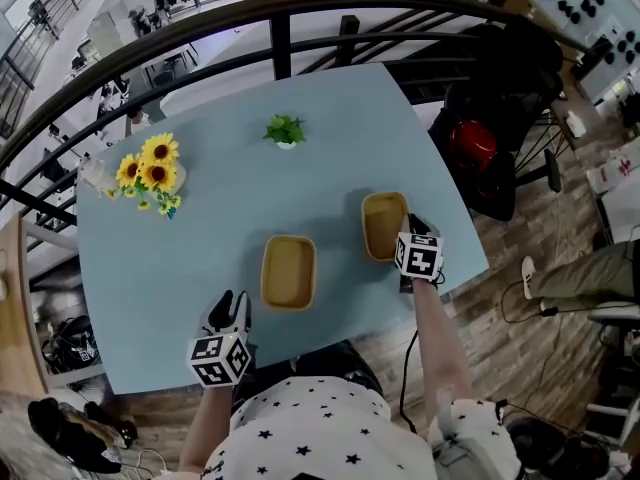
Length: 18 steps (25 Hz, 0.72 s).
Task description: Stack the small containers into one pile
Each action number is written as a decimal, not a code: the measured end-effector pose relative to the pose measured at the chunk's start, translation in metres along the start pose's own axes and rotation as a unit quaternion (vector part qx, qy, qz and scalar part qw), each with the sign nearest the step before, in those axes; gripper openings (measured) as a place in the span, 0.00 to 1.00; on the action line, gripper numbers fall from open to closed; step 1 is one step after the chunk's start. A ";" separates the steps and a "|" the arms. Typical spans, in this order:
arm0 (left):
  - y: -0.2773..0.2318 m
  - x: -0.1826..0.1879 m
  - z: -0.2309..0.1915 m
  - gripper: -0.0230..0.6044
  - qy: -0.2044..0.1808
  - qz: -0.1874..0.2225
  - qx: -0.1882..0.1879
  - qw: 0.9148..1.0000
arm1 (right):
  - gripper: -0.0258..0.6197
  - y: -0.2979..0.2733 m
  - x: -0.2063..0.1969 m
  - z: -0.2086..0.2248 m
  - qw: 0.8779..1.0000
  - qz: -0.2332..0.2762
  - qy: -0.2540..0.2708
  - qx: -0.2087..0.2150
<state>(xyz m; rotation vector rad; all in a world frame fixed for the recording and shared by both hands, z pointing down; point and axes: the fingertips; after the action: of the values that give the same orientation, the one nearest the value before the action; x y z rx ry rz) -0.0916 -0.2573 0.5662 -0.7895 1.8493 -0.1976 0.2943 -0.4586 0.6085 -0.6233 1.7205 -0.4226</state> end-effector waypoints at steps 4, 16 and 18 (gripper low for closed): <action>0.004 0.002 -0.005 0.24 -0.005 0.003 -0.007 1.000 | 0.08 0.018 0.009 -0.010 1.000 0.013 -0.003 -0.001; 0.040 0.008 -0.033 0.23 -0.022 0.000 -0.045 0.999 | 0.08 0.083 0.022 -0.050 0.999 0.036 -0.010 -0.024; 0.046 0.009 -0.038 0.23 -0.028 -0.002 -0.050 0.998 | 0.08 0.096 0.025 -0.058 0.999 0.041 -0.016 -0.026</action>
<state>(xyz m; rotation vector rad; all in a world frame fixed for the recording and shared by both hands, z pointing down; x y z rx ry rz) -0.1463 -0.2360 0.5535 -0.8593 1.8158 -0.0847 0.2166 -0.4002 0.5466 -0.5923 1.7251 -0.3101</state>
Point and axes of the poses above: the fingertips, and each gripper's own axes: y backward along the fingers, z to its right, x out of its top, and after that the axes turned 14 degrees about -x, right-handed
